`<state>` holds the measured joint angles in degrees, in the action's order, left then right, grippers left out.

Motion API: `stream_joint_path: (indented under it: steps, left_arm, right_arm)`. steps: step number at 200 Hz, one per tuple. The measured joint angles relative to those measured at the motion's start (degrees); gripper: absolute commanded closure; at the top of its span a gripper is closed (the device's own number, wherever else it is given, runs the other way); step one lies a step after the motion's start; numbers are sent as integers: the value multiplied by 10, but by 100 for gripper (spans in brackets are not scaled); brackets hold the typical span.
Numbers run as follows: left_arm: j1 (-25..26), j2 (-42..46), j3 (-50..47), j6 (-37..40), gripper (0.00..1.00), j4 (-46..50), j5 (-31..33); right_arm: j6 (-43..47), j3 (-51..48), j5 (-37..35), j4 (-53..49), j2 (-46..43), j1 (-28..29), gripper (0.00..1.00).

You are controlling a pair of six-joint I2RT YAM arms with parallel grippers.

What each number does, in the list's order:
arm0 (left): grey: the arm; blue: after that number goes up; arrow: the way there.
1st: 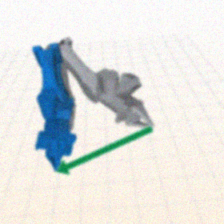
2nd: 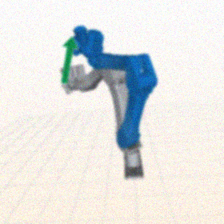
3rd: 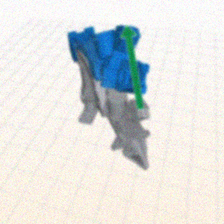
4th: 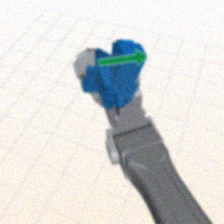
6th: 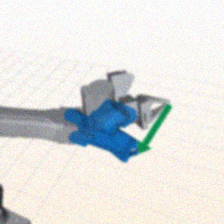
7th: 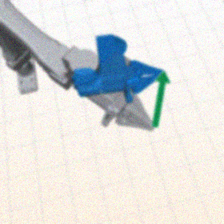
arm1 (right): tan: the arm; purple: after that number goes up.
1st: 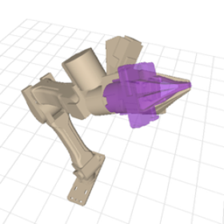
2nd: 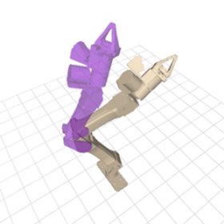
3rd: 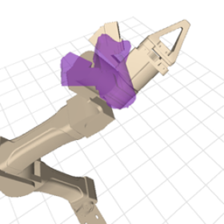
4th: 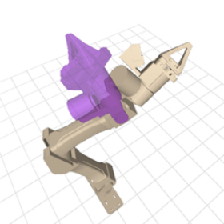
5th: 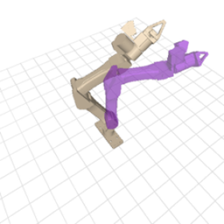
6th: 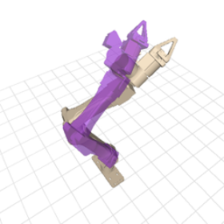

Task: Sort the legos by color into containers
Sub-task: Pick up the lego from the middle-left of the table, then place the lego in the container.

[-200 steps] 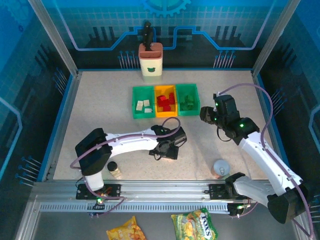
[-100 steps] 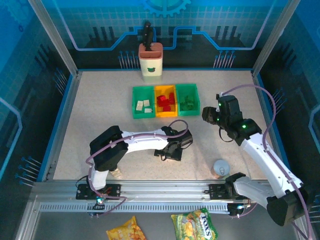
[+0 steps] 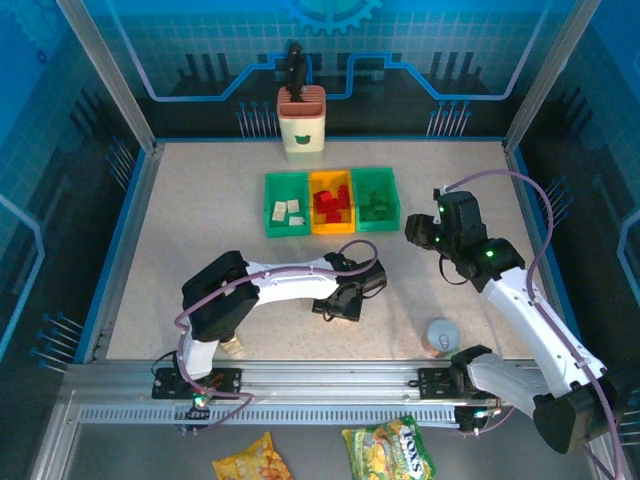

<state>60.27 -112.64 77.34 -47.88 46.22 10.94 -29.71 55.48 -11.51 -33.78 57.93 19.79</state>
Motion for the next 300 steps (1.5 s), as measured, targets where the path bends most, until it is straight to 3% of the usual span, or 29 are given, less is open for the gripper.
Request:
stream_joint_path:
  steps: [48, 97, 203, 300]
  left_arm:
    - [-8, 3, 1, 9, 35, 1, 3]
    - [-56, 49, 1, 38, 35, 3, 8]
    - [-227, 84, 33, 161, 35, 3, -3]
    - [-358, 24, 191, 243, 35, 0, -20]
  right_arm:
    - [0, 0, -2, -14, -3, 0, 49]
    - [-2, 0, -12, -31, -3, 0, 49]
    - [-31, 16, -50, -70, -3, 0, 49]
    - [-39, 27, -65, -92, 12, 0, 49]
